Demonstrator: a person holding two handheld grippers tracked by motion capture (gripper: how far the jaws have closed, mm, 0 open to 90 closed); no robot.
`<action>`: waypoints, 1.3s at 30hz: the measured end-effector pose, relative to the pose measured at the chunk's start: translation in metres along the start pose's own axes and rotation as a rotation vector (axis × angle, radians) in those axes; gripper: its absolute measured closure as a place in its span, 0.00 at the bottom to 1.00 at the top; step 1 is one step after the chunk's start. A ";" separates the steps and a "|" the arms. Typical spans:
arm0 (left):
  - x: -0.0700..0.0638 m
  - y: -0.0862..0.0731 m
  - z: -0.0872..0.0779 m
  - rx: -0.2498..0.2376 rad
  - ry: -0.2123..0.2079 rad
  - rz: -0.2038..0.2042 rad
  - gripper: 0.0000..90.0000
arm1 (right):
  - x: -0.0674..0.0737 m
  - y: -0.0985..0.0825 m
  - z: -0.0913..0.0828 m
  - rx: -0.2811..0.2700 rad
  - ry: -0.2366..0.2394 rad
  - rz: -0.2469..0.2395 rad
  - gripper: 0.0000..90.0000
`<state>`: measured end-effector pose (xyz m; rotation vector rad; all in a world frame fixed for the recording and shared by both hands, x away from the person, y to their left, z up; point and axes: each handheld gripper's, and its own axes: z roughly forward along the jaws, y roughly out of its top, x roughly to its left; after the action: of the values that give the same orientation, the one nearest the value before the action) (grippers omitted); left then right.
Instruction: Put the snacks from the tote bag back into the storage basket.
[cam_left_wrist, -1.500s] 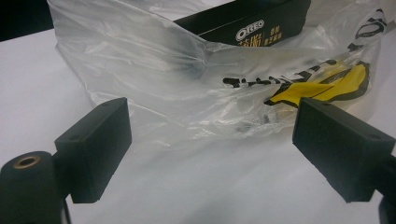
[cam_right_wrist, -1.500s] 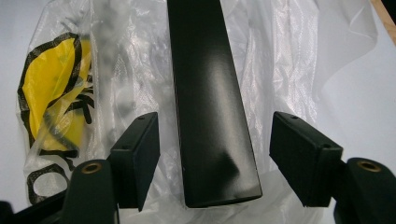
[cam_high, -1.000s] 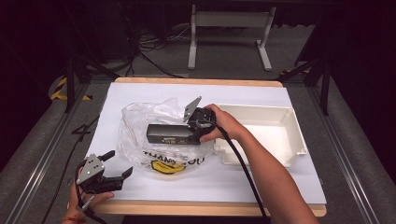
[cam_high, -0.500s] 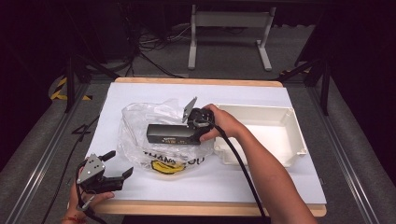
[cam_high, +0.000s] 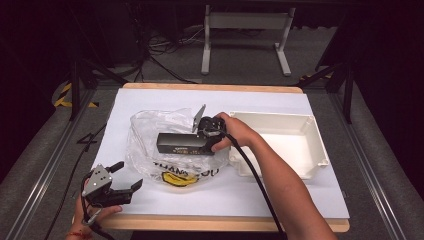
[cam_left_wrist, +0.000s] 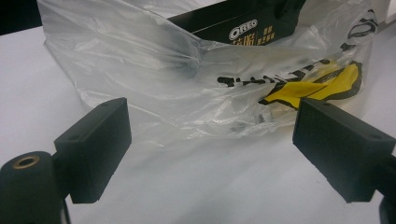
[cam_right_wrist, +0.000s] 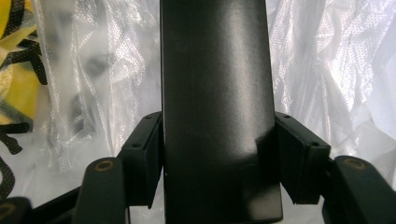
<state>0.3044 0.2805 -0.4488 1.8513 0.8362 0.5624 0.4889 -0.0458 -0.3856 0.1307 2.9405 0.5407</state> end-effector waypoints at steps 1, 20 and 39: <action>0.000 0.000 0.000 0.001 -0.001 -0.001 0.14 | 0.000 0.000 -0.001 0.001 0.006 -0.002 0.46; -0.001 0.000 0.001 0.006 0.001 0.001 0.14 | 0.003 -0.002 -0.010 -0.069 -0.010 -0.024 0.48; -0.001 0.000 0.001 0.007 0.005 0.006 0.14 | 0.007 -0.001 -0.020 -0.125 -0.029 -0.035 0.48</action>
<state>0.3048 0.2787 -0.4493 1.8605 0.8375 0.5688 0.4791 -0.0528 -0.3687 0.0718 2.8655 0.7096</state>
